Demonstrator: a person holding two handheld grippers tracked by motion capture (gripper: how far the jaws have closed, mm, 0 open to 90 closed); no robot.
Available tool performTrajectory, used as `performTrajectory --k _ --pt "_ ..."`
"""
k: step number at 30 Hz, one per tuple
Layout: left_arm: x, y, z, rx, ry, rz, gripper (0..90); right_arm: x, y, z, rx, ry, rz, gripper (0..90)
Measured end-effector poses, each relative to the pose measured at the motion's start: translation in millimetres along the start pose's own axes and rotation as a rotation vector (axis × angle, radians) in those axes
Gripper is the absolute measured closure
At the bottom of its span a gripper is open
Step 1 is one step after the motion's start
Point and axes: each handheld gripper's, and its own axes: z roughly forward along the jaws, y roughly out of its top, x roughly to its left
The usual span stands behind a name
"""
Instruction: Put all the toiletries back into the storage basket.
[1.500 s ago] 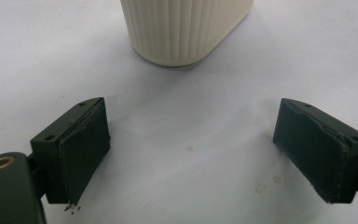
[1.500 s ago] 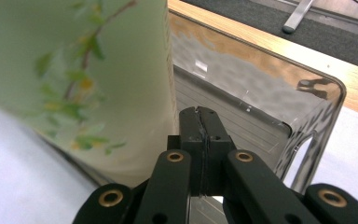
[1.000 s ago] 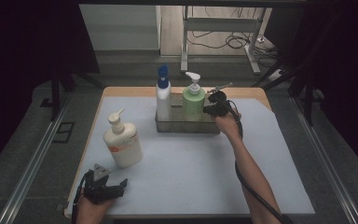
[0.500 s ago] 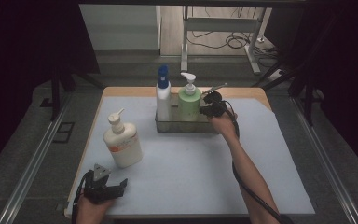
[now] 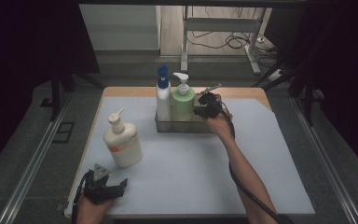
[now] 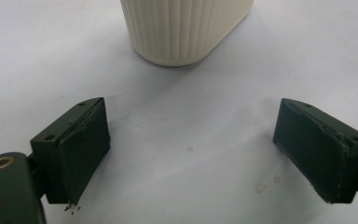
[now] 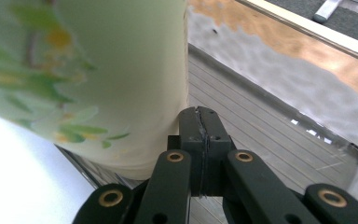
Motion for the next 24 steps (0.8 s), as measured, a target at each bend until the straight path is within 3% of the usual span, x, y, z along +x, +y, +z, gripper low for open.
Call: performTrajectory --k 24 --pt "0.0 0.1 0.0 0.000 0.000 0.000 10.3 4.5 -0.3 -0.7 -0.006 0.005 0.013 87.6"
